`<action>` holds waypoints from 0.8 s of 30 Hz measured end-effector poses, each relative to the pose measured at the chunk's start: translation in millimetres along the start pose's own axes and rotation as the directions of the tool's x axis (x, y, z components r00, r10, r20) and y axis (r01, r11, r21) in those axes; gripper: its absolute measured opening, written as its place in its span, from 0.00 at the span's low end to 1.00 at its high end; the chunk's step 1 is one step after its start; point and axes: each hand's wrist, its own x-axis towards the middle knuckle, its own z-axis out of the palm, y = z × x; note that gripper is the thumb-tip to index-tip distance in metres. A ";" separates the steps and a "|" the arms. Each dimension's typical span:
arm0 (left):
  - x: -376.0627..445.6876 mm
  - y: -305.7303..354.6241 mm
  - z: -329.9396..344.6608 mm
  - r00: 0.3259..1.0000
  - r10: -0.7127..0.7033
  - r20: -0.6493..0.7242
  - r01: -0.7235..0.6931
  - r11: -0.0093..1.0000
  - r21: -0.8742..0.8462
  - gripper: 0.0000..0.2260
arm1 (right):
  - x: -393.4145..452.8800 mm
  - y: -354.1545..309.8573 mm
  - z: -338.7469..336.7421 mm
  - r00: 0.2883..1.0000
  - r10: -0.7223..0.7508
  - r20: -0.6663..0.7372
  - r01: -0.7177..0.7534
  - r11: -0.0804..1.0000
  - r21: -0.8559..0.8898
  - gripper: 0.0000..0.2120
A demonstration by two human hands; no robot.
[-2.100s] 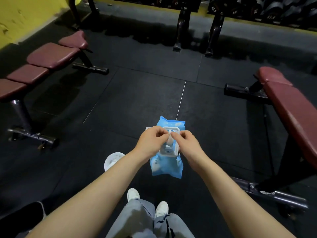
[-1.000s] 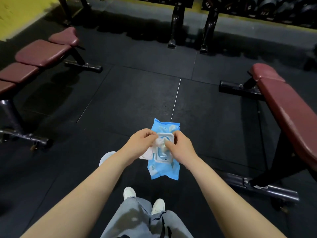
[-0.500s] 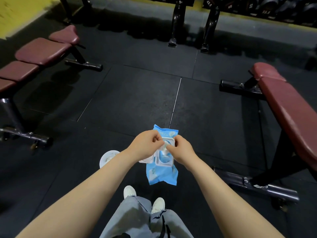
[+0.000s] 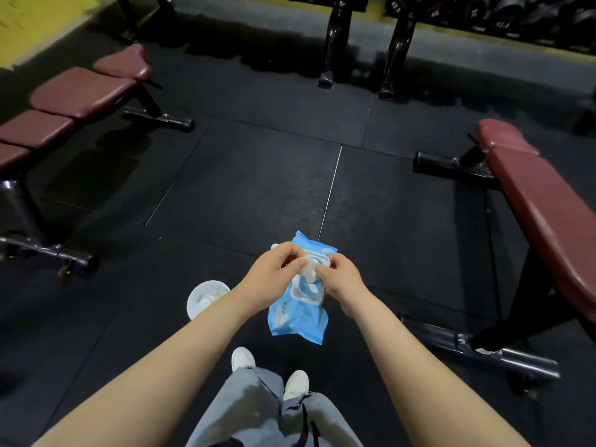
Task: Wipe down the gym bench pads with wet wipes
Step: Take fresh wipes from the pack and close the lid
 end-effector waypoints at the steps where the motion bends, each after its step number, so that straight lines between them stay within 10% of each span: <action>1: 0.8 -0.9 -2.6 0.999 -0.051 0.005 0.051 0.998 -0.040 0.05 | -0.5 -0.5 1.6 1.000 -0.016 -0.013 0.016 1.000 0.022 0.04; 7: 19.2 1.1 -21.0 0.970 -0.241 0.034 0.219 0.926 0.307 0.19 | -7.3 4.8 5.0 0.989 -0.150 -0.006 0.148 0.979 -0.139 0.04; 11: 23.9 6.1 -14.9 0.981 -0.175 0.084 0.090 0.792 0.604 0.22 | -10.7 8.1 5.4 0.977 -0.212 0.030 0.213 0.943 -0.258 0.05; 24: -6.0 -4.0 2.5 0.963 0.233 -0.136 -0.147 0.875 0.462 0.11 | 14.5 22.4 -8.6 0.998 0.026 -0.057 -0.029 0.998 -0.052 0.04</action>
